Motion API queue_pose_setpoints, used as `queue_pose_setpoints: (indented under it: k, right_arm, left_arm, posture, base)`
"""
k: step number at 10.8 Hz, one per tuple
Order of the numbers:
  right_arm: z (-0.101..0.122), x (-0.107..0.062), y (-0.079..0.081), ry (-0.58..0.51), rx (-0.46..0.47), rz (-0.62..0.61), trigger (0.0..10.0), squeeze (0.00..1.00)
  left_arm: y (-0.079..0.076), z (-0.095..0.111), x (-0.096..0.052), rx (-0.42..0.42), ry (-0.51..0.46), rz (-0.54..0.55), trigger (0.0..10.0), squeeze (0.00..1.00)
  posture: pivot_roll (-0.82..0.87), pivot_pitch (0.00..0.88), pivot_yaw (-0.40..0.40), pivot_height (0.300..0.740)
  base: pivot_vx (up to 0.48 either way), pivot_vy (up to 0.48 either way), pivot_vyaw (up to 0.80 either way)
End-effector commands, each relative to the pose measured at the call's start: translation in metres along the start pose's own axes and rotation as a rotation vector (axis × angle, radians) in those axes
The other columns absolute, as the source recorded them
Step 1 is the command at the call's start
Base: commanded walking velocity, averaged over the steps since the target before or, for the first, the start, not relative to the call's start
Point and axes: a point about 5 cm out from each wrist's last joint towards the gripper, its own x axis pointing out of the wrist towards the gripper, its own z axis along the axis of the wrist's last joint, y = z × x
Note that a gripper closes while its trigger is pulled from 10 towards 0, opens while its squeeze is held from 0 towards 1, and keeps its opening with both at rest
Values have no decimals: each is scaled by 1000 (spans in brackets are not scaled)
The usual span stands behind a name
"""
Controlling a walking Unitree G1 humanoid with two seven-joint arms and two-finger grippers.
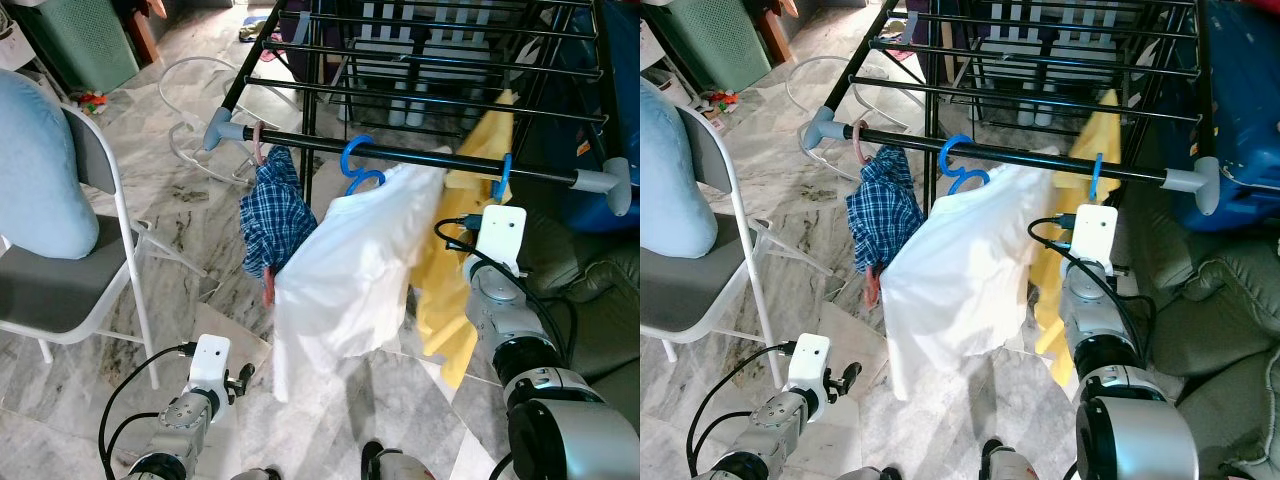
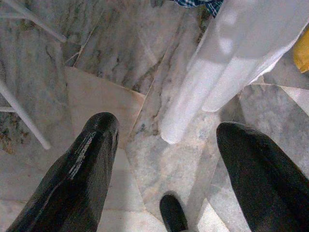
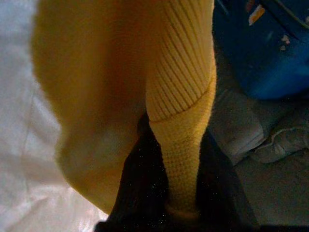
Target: Hang hanger
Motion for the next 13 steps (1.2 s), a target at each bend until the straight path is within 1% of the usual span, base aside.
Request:
queue_pose_setpoints:
  k: [1,3,4,8,9,10,11,12,13]
  right_arm:
    - [1,2,-7,-1,23,-53,10000,0]
    - [0,1,-12,-10,15,-85,10000,0]
    - [-1,0,-11,-13,31,-74,10000,1000]
    - [1,1,-11,-35,-17,-77,10000,1000]
    - [1,0,-8,-38,-42,-60,10000,0]
    - [0,-1,-6,-41,-43,-43,10000,0]
    - [-1,-2,-4,-47,-31,-27,9098,0]
    - [-3,-2,-2,-30,-28,-6,1804,0]
    - [-5,-2,-1,-20,-30,7,10000,0]
  left_arm:
    - [5,-9,-3,6,44,10,10000,0]
    - [4,-10,-3,8,49,5,10000,0]
    - [4,-10,-3,10,49,3,10000,0]
    - [4,-11,-3,12,56,1,10000,0]
    - [4,-12,-3,11,59,0,10000,0]
    - [3,-12,-3,10,61,0,10000,0]
    - [3,-13,-4,10,64,0,10000,0]
    - [3,-14,-4,9,70,2,10000,0]
    - [3,-16,-5,7,76,4,10000,0]
  posture:
    - [-96,161,80,740]
    - [-97,160,82,740]
    - [-97,160,82,740]
    - [-101,160,87,740]
    - [-103,159,84,740]
    - [-103,160,83,740]
    - [-105,159,82,740]
    - [-107,157,81,740]
    - [-110,155,79,740]
  base:
    - [0,0,0]
    - [0,0,0]
    - [0,0,0]
    - [0,0,0]
    - [0,0,0]
    - [0,0,0]
    - [0,0,0]
    - [0,0,0]
    - [0,0,0]
